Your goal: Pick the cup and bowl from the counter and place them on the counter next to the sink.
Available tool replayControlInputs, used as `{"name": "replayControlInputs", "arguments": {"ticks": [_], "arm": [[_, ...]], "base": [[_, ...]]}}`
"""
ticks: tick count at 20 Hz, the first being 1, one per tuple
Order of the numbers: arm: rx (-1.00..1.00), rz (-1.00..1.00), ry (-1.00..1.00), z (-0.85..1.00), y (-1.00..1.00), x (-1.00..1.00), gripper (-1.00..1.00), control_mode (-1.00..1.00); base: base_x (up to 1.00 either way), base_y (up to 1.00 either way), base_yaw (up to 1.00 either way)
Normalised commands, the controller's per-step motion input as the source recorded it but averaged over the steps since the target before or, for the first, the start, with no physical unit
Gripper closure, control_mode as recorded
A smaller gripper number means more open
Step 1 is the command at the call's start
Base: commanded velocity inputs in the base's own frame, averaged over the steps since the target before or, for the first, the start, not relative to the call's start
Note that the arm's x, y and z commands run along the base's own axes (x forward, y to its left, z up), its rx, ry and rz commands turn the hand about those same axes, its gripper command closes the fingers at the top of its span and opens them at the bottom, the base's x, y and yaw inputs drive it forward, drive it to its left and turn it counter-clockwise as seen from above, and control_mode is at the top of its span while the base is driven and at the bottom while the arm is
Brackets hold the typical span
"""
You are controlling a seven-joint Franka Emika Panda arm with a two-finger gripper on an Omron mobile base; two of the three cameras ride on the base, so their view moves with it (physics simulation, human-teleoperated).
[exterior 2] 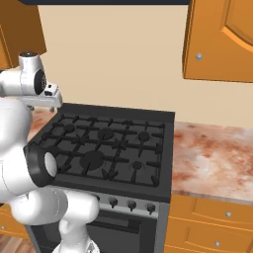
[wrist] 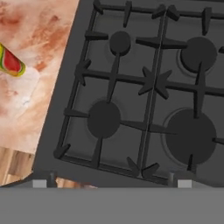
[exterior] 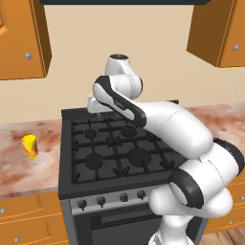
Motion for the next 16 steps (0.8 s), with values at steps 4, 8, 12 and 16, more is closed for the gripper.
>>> {"name": "replayControlInputs", "arguments": {"ticks": [4, 8, 12, 16], "arm": [[0.05, -0.04, -0.22, -0.55, 0.0, 0.0, -1.0, -1.0], [0.04, -0.04, -0.17, -0.55, 0.0, 0.0, -1.0, -1.0], [0.01, -0.03, 0.03, -0.22, 0.02, 0.0, -1.0, -1.0], [0.0, 0.0, 0.27, 0.07, 0.07, 0.0, -1.0, -1.0]], "base": [[0.0, 0.0, 0.0], [0.0, 0.0, 0.0], [0.0, 0.0, 0.0], [0.0, 0.0, 0.0]]}}
